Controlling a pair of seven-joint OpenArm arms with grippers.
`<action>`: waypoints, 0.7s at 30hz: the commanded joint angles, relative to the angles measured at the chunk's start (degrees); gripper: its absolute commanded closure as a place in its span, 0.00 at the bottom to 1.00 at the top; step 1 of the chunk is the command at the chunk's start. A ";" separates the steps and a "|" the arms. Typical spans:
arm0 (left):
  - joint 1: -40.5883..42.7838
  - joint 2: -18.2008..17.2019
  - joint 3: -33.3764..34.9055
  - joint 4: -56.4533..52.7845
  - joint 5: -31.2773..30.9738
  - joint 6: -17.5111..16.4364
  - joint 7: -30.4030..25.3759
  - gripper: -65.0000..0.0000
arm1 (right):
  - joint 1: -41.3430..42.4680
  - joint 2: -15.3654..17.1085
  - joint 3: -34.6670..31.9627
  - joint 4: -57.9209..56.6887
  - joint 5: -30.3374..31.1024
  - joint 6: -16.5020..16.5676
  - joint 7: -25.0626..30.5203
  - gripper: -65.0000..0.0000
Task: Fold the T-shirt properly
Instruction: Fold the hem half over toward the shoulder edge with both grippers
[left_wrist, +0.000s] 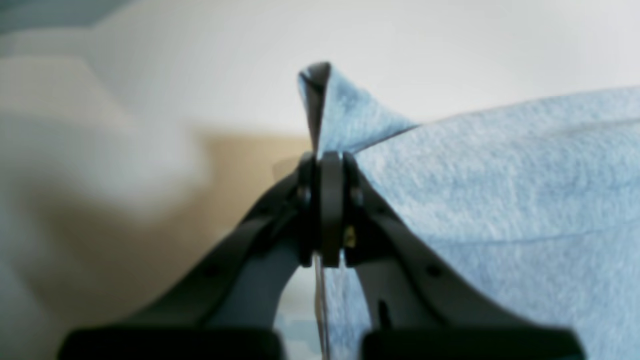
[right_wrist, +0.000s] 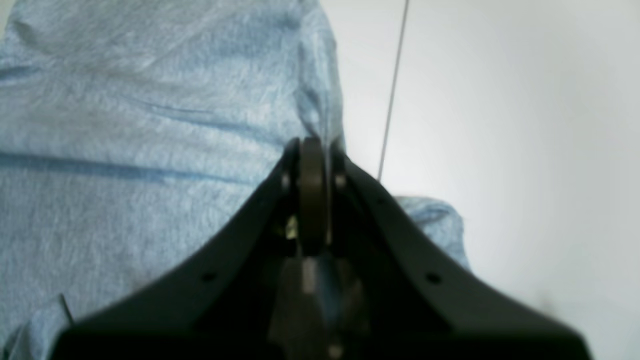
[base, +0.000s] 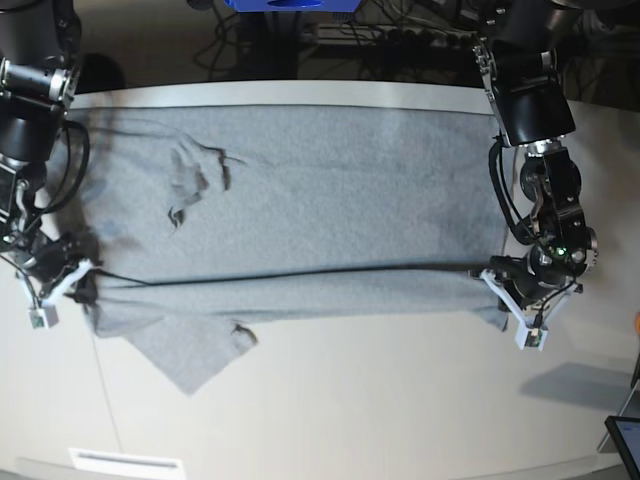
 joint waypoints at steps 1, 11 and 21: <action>-1.20 -0.69 -0.12 0.89 -0.08 0.35 -1.00 1.00 | 0.91 1.21 0.63 2.30 0.64 0.01 1.31 1.00; 0.47 -0.69 -0.12 1.41 -0.08 0.35 -1.00 1.00 | -1.11 1.03 0.54 4.76 0.64 0.01 -0.36 1.00; 2.49 -0.60 -0.03 1.41 -0.08 0.35 -0.04 1.00 | -4.10 0.94 0.63 9.95 0.64 -0.34 -3.26 1.00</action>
